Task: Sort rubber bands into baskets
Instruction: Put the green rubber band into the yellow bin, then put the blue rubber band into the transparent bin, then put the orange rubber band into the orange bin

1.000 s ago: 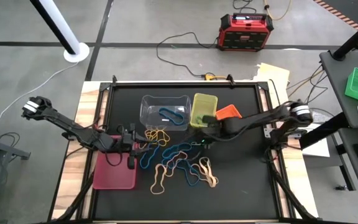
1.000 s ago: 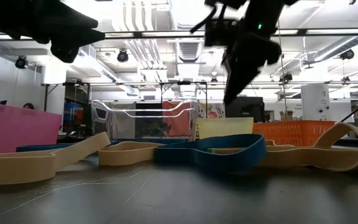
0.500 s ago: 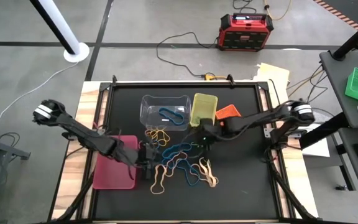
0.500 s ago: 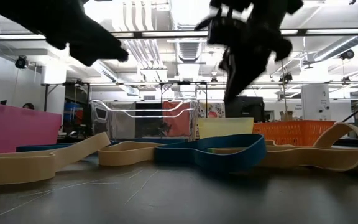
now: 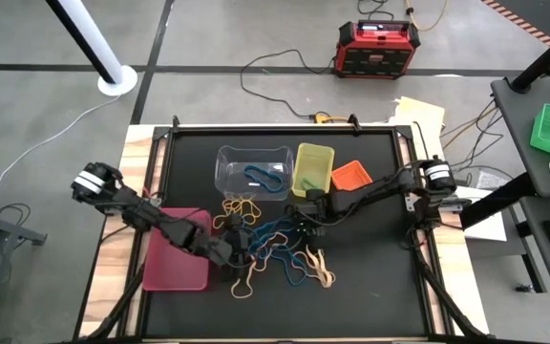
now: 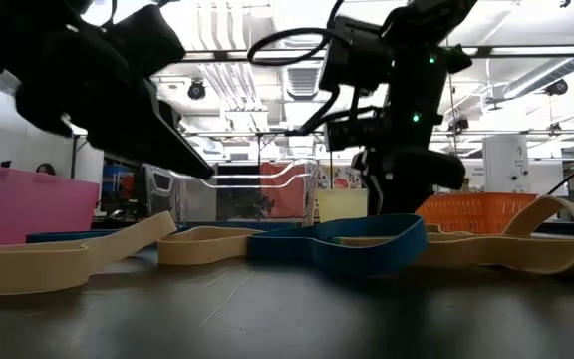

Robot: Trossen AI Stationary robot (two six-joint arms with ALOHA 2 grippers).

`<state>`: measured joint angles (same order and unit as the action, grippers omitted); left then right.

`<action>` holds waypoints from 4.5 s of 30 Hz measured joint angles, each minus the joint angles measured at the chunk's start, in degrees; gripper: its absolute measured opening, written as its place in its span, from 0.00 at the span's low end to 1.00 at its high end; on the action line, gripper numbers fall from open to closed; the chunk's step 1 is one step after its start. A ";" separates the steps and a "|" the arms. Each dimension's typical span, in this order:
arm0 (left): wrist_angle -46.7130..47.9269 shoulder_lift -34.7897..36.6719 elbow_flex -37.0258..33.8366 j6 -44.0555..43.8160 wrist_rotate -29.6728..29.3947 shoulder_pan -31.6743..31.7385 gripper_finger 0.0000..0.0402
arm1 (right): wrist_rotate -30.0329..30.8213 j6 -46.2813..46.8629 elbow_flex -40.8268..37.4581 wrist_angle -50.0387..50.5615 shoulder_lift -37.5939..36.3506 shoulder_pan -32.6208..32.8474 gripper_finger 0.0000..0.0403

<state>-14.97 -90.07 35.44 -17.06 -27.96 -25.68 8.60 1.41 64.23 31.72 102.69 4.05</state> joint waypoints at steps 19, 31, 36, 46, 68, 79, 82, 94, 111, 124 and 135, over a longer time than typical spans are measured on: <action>6.59 -8.21 3.15 -3.24 0.27 1.89 0.35 | 0.72 -0.40 -0.98 1.29 -12.21 0.46 0.02; 9.30 -4.21 4.28 -3.31 0.44 2.16 0.35 | 7.65 -4.58 -1.01 1.75 -21.51 -11.41 0.02; 12.53 -4.51 4.59 -2.99 0.43 3.38 0.35 | 5.41 -6.78 -1.09 -0.12 -19.57 -18.28 0.05; 13.05 -4.95 4.47 -0.75 0.50 4.75 0.34 | -0.04 -5.83 -1.24 -0.58 -19.74 -22.22 0.37; 13.17 -4.60 6.03 1.44 3.51 4.55 0.00 | -1.73 -3.35 -1.42 -0.08 -19.75 -21.17 0.48; 25.25 10.51 12.42 12.74 -5.42 4.98 0.00 | -5.50 -0.54 -1.75 2.61 -20.19 -18.80 0.48; 27.41 15.55 13.77 17.37 -8.48 6.91 0.00 | -6.84 0.57 -1.85 2.41 -20.38 -17.00 0.48; 31.93 20.53 13.58 27.54 0.88 30.59 0.00 | -7.36 6.84 -2.03 0.55 -20.43 -5.38 0.48; 32.38 20.47 13.55 26.10 16.04 32.03 0.42 | -7.15 25.97 -9.88 1.08 -19.95 6.51 0.53; 30.16 17.68 13.55 11.64 15.24 12.69 0.40 | -7.15 31.65 -20.74 -17.80 -19.95 7.48 0.53; 25.45 6.59 13.51 -1.41 8.91 3.79 0.39 | -7.10 31.77 -23.43 -22.36 -17.86 8.46 0.53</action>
<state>10.49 -83.48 48.95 -18.47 -19.04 -21.89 1.50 33.18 40.80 9.36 84.84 12.51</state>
